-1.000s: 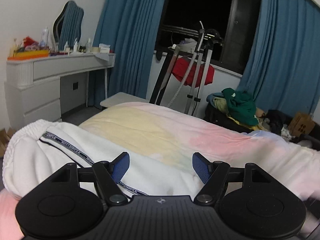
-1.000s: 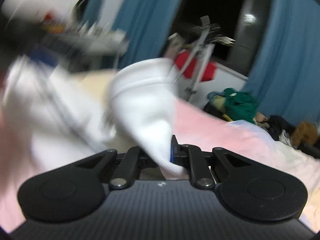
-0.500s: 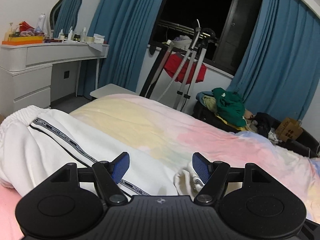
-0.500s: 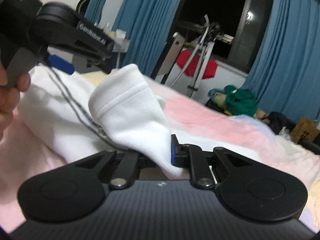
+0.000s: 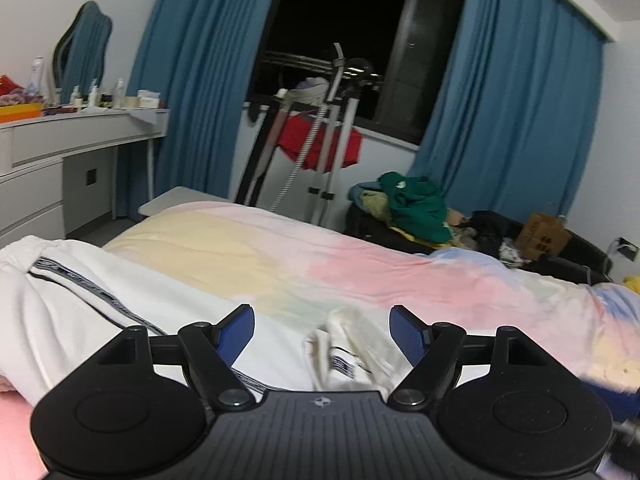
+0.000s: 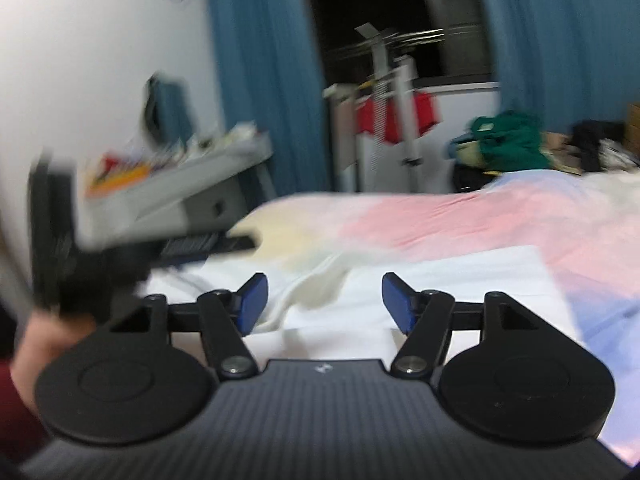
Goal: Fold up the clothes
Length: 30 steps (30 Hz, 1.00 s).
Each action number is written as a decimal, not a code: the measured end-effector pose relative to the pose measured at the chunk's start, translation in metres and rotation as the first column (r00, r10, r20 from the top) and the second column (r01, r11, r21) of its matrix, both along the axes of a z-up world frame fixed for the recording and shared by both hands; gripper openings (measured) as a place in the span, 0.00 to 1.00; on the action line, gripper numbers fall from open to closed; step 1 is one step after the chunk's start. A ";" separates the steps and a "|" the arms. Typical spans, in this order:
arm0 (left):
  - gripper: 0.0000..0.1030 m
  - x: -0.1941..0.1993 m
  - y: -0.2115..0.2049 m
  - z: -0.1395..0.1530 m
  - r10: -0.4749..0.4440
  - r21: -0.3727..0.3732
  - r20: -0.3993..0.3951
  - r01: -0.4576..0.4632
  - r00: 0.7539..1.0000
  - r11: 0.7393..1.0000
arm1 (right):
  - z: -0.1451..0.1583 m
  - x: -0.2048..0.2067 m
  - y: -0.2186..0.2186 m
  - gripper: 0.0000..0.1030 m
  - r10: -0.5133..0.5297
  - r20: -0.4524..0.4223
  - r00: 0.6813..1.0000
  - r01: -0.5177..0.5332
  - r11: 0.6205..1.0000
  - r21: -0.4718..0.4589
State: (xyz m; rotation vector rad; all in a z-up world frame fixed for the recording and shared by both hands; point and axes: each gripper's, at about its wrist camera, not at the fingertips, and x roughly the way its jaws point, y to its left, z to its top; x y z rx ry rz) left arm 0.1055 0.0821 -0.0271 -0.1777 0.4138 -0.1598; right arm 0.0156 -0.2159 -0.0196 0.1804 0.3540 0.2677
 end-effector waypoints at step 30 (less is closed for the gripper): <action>0.84 0.002 0.015 -0.026 0.103 0.044 -0.325 -0.093 0.940 0.995 | -0.070 0.067 -0.054 0.63 -0.269 -0.263 0.926 0.270 0.962 -0.035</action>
